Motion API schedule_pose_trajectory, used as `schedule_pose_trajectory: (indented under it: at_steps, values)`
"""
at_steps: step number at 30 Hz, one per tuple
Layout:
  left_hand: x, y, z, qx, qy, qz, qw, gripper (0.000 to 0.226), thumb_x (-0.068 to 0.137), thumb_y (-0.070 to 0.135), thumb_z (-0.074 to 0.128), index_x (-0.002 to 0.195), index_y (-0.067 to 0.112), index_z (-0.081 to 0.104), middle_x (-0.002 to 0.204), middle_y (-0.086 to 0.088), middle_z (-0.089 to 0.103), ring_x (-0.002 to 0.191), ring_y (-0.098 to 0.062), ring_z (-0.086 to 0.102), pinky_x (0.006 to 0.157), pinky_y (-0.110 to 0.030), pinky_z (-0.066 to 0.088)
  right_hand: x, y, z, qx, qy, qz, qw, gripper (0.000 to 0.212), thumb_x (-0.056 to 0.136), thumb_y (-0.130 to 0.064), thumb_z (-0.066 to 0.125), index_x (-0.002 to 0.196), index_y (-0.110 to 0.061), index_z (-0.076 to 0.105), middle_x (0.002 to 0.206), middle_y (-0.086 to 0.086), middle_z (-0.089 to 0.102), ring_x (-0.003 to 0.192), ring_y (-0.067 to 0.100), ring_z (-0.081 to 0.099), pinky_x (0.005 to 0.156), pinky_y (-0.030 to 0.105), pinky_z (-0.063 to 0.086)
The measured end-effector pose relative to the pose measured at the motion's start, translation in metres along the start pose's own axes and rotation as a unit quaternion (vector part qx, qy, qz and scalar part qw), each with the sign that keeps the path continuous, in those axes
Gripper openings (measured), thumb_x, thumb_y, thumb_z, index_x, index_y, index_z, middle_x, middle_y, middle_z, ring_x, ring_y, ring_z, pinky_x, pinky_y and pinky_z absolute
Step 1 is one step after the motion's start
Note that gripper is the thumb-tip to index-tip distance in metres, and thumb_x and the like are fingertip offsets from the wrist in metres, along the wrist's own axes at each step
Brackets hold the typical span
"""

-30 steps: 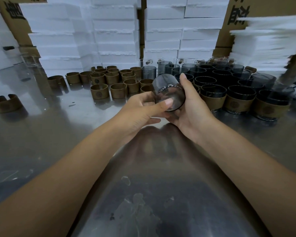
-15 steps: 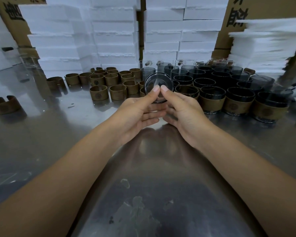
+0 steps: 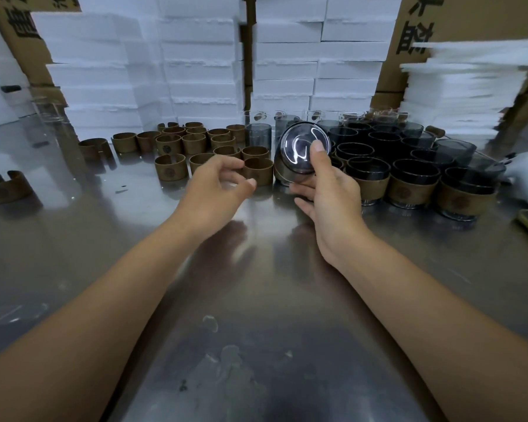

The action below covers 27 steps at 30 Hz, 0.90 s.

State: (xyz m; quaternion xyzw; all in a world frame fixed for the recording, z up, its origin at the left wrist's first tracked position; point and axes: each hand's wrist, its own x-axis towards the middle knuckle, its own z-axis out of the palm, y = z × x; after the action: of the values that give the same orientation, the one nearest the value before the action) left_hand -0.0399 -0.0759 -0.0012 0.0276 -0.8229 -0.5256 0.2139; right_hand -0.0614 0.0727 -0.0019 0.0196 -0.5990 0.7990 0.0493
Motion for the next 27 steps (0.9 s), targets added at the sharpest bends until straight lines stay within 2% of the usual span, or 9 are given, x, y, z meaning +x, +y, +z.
schedule_pose_trajectory:
  at_steps: [3,4,8,11,15,19,21,23,27]
  values:
    - [0.003,-0.009,0.002,0.116,0.018,0.055,0.992,0.032,0.088,0.021,0.066,0.119,0.019,0.056,0.103,0.007,0.057,0.086,-0.003,0.054,0.074,-0.010,0.039,0.002,0.000,0.000,0.001,0.027,0.003,1.000,0.046,0.088,-0.051,0.058,0.114,-0.013,0.062,0.081,-0.004,0.065,0.071,0.006,0.064,0.066,0.023,0.053]
    - [0.004,-0.011,0.003,0.160,0.011,0.071,0.985,0.035,0.088,0.021,0.066,0.122,0.018,0.055,0.111,0.004,0.055,0.093,-0.006,0.053,0.077,-0.011,0.038,0.002,0.000,0.000,-0.005,0.031,0.003,1.000,0.050,0.087,-0.050,0.059,0.120,-0.012,0.060,0.086,-0.002,0.065,0.071,0.004,0.063,0.063,0.022,0.053]
    - [0.015,-0.014,0.014,0.329,-0.060,0.131,0.933,0.052,0.087,0.024,0.066,0.135,0.016,0.046,0.136,-0.006,0.040,0.124,-0.021,0.042,0.102,-0.030,0.037,0.004,0.003,0.001,-0.035,0.022,-0.017,0.999,0.053,0.088,-0.049,0.059,0.123,-0.010,0.058,0.085,-0.003,0.066,0.065,-0.002,0.063,0.064,0.023,0.055]
    - [0.033,-0.006,0.026,0.377,-0.105,0.149,0.908,0.052,0.086,0.023,0.064,0.133,0.013,0.046,0.136,-0.008,0.043,0.123,-0.028,0.043,0.103,-0.045,0.039,0.005,0.005,0.002,-0.048,0.016,-0.042,0.998,0.045,0.087,-0.047,0.061,0.115,-0.012,0.061,0.078,-0.005,0.065,0.065,0.000,0.063,0.082,0.034,0.057]
    - [0.049,-0.002,0.037,0.367,-0.117,0.122,0.915,0.037,0.085,0.020,0.061,0.121,0.014,0.055,0.126,-0.008,0.055,0.115,-0.028,0.051,0.096,-0.046,0.044,0.006,0.005,0.003,-0.038,0.010,-0.045,0.998,0.034,0.086,-0.044,0.063,0.107,-0.017,0.059,0.077,-0.005,0.063,0.066,0.004,0.063,0.087,0.044,0.055]
    - [0.049,-0.010,0.039,0.341,-0.057,0.123,0.930,0.032,0.085,0.020,0.063,0.117,0.015,0.057,0.118,-0.008,0.061,0.108,-0.028,0.056,0.088,-0.040,0.046,0.006,0.003,0.004,-0.014,0.017,-0.050,0.998,0.017,0.087,-0.040,0.064,0.090,-0.027,0.055,0.070,-0.006,0.060,0.069,0.010,0.062,0.088,0.047,0.054]
    - [0.046,-0.013,0.035,0.327,-0.032,0.133,0.935,0.033,0.084,0.027,0.068,0.113,0.016,0.057,0.103,-0.001,0.063,0.092,-0.023,0.059,0.075,-0.034,0.045,0.006,0.002,0.005,-0.008,0.024,-0.054,0.998,0.017,0.087,-0.040,0.064,0.083,-0.033,0.049,0.070,-0.006,0.059,0.074,0.013,0.062,0.087,0.047,0.054]
    - [0.039,-0.012,0.029,0.307,-0.019,0.146,0.940,0.027,0.083,0.035,0.070,0.103,0.021,0.059,0.085,0.010,0.058,0.073,-0.013,0.056,0.062,-0.028,0.039,0.005,0.000,0.004,0.003,0.032,-0.055,0.998,0.019,0.087,-0.040,0.064,0.081,-0.034,0.047,0.070,-0.007,0.059,0.075,0.014,0.061,0.087,0.047,0.054]
    - [0.026,-0.007,0.013,0.217,0.000,0.162,0.963,0.006,0.086,0.028,0.068,0.085,0.029,0.062,0.078,0.011,0.061,0.074,-0.010,0.056,0.066,-0.022,0.039,0.004,-0.001,0.002,0.010,0.041,-0.044,0.998,0.024,0.088,-0.043,0.062,0.097,-0.021,0.058,0.079,-0.002,0.064,0.070,0.011,0.061,0.083,0.038,0.057]
